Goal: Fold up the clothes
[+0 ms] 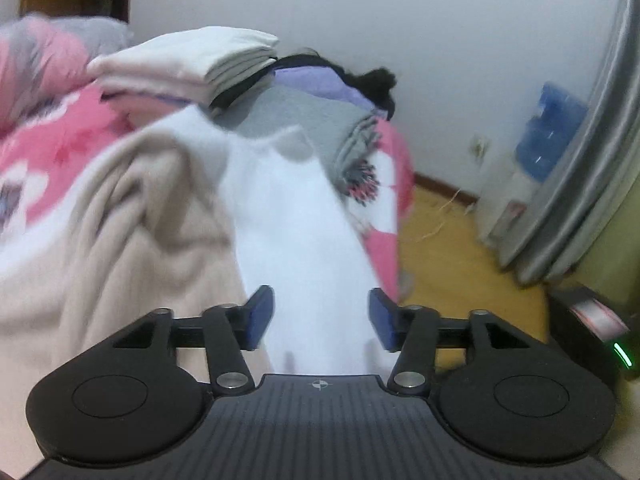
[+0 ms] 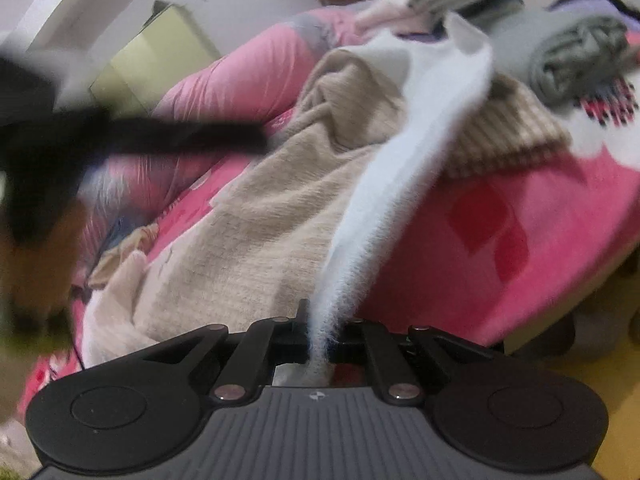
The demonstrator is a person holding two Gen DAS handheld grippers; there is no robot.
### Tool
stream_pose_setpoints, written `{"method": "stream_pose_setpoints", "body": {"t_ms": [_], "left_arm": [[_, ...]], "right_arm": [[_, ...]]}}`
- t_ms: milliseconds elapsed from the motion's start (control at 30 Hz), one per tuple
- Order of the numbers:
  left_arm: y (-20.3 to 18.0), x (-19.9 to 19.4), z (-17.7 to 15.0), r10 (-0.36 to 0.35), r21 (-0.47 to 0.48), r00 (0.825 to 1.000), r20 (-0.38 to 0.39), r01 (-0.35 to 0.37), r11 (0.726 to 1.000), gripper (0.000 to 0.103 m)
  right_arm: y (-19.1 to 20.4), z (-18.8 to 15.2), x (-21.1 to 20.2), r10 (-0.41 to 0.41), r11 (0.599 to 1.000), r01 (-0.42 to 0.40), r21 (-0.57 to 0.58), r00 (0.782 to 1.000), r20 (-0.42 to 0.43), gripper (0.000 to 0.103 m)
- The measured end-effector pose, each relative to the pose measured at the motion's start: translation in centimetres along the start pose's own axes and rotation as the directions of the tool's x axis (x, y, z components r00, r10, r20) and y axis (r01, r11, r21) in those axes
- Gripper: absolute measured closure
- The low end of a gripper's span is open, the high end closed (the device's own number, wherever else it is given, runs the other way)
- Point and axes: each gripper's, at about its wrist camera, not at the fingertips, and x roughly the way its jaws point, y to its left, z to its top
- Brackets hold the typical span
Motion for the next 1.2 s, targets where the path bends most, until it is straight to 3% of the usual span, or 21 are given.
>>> {"method": "stream_pose_setpoints", "body": {"t_ms": [200,400,500,600,767,933,967,1033,1100,1200], "left_arm": [[-0.8,8.7,5.5,0.073,-0.030,0.994,-0.080,-0.076,0.997,0.037],[-0.1,13.5,7.5,0.094,-0.138,0.982,-0.164,-0.117,0.983,0.038],[-0.1,13.8,7.9,0.176,-0.114,0.974,-0.142,-0.193,0.975,0.059],[-0.2,13.2,8.0,0.224,-0.110,0.968,-0.110,-0.236,0.966,0.067],[-1.2,12.3,8.0,0.331,-0.065,0.942,-0.058,-0.334,0.940,0.068],[-2.9,15.0,8.2,0.409,0.044,0.907,-0.100,-0.407,0.913,0.056],[-3.1,15.5,8.2,0.429,0.068,0.899,-0.089,-0.424,0.903,0.057],[-2.9,15.8,8.3,0.456,0.077,0.887,-0.066,-0.452,0.889,0.078],[-1.7,15.2,8.6,0.426,-0.019,0.902,-0.072,-0.429,0.903,0.096],[-0.2,13.0,8.9,0.362,-0.157,0.932,-0.031,-0.362,0.919,0.099]], "right_arm": [[-0.4,-0.2,-0.5,-0.003,1.000,0.003,-0.022,1.000,-0.005,0.097],[0.2,-0.2,-0.7,-0.006,0.999,0.006,-0.051,1.000,-0.002,0.097],[0.1,-0.2,-0.8,0.001,0.998,-0.001,-0.061,1.000,0.001,0.097],[0.2,-0.1,-0.9,0.010,0.997,-0.010,-0.076,1.000,0.003,0.097],[0.5,-0.1,-1.0,0.024,0.994,-0.023,-0.105,1.000,0.007,0.097],[0.9,-0.3,-0.8,0.033,0.989,-0.032,-0.144,0.999,0.007,0.096],[1.0,-0.3,-0.8,0.035,0.988,-0.033,-0.152,0.999,0.007,0.096],[1.4,-0.4,-0.9,0.026,0.985,-0.023,-0.170,1.000,0.013,0.096],[1.3,-0.4,-1.0,0.020,0.987,-0.018,-0.161,1.000,0.012,0.096],[0.8,-0.6,-1.1,0.013,0.992,-0.013,-0.125,1.000,-0.001,0.095]]}}
